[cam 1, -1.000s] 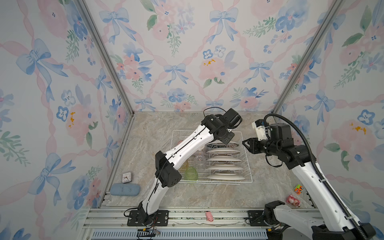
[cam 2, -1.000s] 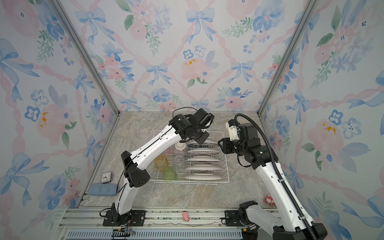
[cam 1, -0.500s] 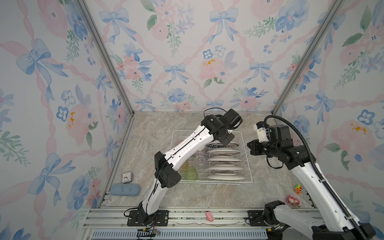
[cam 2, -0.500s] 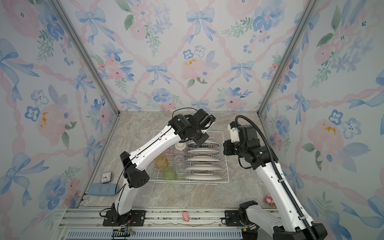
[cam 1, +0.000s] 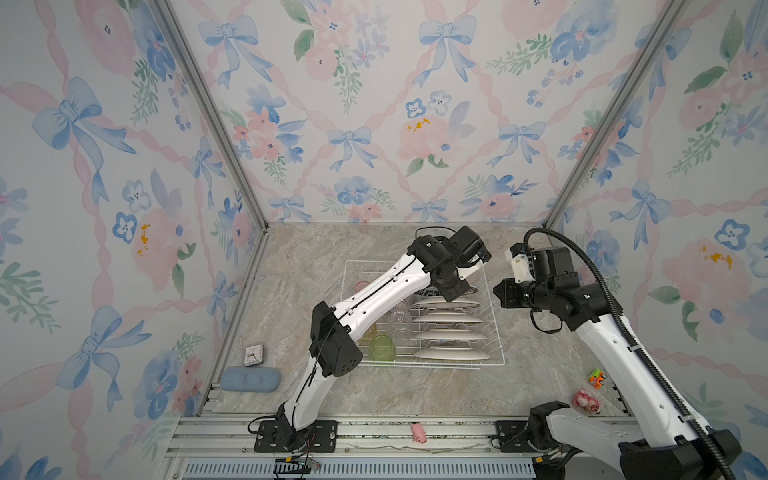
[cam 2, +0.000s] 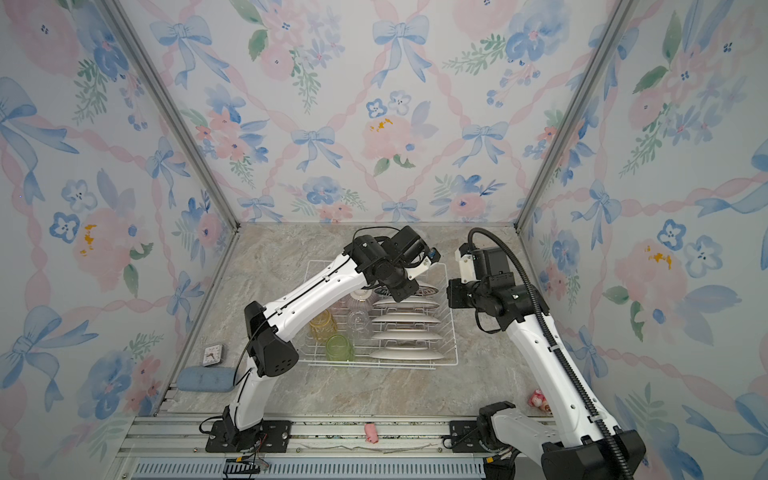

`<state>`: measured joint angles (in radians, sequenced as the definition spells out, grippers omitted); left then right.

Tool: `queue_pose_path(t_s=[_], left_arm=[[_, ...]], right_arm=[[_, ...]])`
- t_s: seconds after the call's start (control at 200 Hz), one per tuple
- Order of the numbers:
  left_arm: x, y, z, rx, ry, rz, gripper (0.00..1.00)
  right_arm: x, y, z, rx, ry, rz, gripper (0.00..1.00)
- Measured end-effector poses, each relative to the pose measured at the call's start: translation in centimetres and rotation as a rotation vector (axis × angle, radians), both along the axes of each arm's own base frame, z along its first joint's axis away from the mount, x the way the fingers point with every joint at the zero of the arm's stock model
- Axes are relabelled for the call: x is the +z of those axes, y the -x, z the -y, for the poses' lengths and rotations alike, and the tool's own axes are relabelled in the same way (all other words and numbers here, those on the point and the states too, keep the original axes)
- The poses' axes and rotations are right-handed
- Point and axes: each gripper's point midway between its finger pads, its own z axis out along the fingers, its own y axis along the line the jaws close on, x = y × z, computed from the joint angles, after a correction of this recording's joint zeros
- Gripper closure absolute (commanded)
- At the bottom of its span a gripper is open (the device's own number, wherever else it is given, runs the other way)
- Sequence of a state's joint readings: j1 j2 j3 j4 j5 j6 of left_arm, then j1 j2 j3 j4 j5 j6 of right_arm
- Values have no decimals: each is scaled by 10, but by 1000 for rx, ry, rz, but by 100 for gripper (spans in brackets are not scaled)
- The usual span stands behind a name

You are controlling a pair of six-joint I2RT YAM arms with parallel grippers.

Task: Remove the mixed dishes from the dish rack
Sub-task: 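Lower the left gripper onto the rim of the green-rimmed plate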

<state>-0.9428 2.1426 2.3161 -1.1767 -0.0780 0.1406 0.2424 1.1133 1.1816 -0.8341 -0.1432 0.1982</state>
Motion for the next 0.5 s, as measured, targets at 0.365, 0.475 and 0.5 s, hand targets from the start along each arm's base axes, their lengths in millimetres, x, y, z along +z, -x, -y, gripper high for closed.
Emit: queue_pose_path(t_s=[0.365, 0.475, 0.5], left_arm=[[-9, -2, 4, -81, -23, 46, 71], [-2, -5, 7, -95, -2, 77, 69], [0, -5, 8, -99, 2, 84, 69]], right_arm=[[1, 0, 6, 4, -8, 12, 65], [0, 0, 4, 9, -13, 13, 63], [0, 0, 4, 10, -13, 13, 63]])
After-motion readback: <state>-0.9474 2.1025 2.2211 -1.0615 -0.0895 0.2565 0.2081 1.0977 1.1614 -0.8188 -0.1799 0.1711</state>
